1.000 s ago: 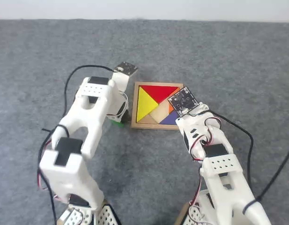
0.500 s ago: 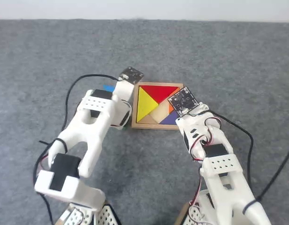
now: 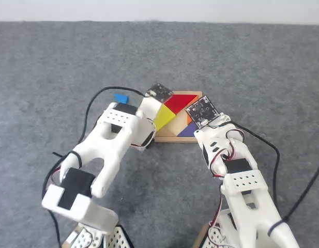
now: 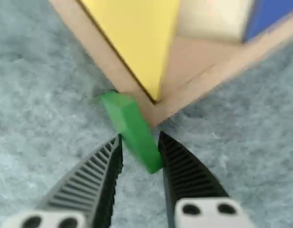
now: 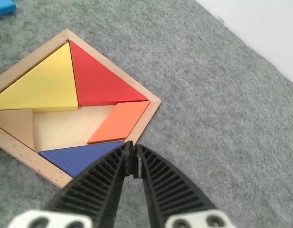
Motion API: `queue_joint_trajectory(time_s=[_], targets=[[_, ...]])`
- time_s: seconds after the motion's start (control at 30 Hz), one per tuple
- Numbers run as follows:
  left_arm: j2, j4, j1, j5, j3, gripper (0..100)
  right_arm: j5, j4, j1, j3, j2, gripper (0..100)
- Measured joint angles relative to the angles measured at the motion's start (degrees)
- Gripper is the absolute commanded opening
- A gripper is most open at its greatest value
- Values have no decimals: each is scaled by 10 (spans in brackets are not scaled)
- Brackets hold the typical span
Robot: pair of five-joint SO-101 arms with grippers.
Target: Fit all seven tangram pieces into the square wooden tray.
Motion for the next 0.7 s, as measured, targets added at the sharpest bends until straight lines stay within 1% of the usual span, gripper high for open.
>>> queue_joint_trajectory(time_s=[0.07,0.13,0.17,0.3,0.6,0.7], targets=[[0,0,3,1,0,75,0,0,-1,0,0,8],[0,0,4,2,0,14,0,0,-1,0,0,8],[0,0,4,2,0,8,0,0,-1,0,0,8],[0,4,3,2,-4,13,0,0,-1,0,0,8],[0,78,4,2,-71,12,0,0,8,0,0,8],[0,89,4,2,-85,12,0,0,7,0,0,8]])
